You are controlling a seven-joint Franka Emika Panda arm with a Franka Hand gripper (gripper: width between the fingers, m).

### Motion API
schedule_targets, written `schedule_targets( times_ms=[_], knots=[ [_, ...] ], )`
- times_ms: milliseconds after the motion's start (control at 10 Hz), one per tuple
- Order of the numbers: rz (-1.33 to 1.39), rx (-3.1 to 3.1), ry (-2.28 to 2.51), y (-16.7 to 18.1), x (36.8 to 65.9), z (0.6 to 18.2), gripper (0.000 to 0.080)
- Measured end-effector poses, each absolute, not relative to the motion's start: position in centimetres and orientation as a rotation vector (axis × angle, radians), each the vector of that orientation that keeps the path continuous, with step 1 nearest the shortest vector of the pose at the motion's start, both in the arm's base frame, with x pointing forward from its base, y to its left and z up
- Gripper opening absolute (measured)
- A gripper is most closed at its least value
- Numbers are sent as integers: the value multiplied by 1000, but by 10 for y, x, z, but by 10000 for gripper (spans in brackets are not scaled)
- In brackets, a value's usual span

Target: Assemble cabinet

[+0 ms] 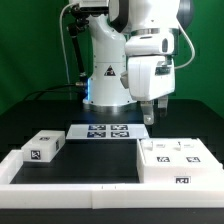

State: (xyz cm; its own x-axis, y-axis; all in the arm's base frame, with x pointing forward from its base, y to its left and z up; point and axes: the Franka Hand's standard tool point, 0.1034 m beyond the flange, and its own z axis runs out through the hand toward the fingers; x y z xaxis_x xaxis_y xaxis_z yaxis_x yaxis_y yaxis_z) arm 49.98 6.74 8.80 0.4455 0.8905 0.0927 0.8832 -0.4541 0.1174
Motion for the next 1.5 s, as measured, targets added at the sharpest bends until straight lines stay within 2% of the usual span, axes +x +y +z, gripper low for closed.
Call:
schedule_targets(
  times_ms=[400,1100,1500],
  knots=[
    [274,2930,1073,69,492,82,797],
    [287,3149,485,75,492,80,797],
    [231,3238,-32,81,492,61,797]
  ],
)
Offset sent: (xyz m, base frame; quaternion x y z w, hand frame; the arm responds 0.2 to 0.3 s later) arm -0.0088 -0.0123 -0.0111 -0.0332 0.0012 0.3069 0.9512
